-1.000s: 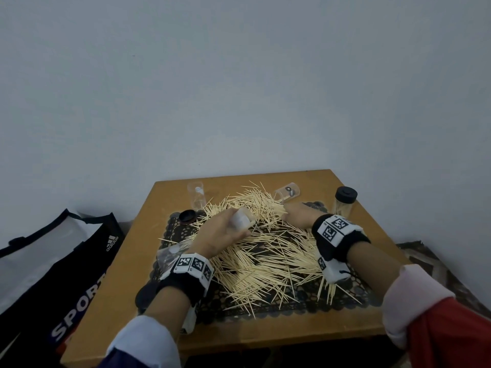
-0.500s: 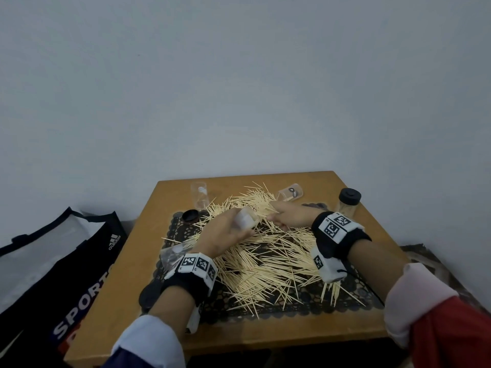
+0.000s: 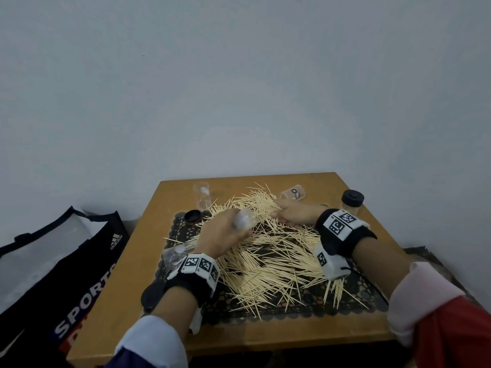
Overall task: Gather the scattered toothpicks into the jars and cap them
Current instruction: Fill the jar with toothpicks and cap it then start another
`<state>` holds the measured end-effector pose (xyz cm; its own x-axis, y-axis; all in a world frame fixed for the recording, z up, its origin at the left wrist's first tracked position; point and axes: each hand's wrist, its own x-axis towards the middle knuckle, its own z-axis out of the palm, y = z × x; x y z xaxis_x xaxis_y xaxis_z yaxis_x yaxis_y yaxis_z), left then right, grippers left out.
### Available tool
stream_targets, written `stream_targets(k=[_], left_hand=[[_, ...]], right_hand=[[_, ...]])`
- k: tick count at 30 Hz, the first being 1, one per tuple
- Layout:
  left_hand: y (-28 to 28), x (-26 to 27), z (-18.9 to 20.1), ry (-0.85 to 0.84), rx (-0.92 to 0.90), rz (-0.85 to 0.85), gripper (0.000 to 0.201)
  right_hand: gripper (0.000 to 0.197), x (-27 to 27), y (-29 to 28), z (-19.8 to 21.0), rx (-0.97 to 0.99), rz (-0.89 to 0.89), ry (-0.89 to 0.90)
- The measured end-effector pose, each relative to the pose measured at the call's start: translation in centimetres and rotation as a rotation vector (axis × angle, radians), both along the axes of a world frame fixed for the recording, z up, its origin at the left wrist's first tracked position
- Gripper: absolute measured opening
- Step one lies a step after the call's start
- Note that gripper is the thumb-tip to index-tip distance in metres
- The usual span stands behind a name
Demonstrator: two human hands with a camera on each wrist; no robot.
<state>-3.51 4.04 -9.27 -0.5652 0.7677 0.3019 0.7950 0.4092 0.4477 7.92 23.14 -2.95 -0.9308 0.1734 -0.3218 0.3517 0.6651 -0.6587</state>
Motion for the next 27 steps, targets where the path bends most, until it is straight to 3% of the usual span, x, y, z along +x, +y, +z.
stream_targets(k=[6,11,18,27], left_hand=[[0.1,0.2,0.0,-0.004,-0.016,-0.002,0.054],[0.3,0.4,0.3,-0.058,0.033,-0.022,0.06],[0.2,0.3,0.1,-0.039,0.018,-0.059,0.064],[0.2,0.3,0.1,-0.035,-0.03,-0.106,0.067]], right_hand=[[0.005,-0.2,0.1,0.9,-0.018,0.064,-0.03],[0.013,-0.1,-0.8,1.3,0.016,0.138,-0.173],[0.008,-0.1,-2.0,2.5,0.268,0.194,-0.245],[0.026,-1.6,-4.0,3.3,0.571,0.275,-0.205]])
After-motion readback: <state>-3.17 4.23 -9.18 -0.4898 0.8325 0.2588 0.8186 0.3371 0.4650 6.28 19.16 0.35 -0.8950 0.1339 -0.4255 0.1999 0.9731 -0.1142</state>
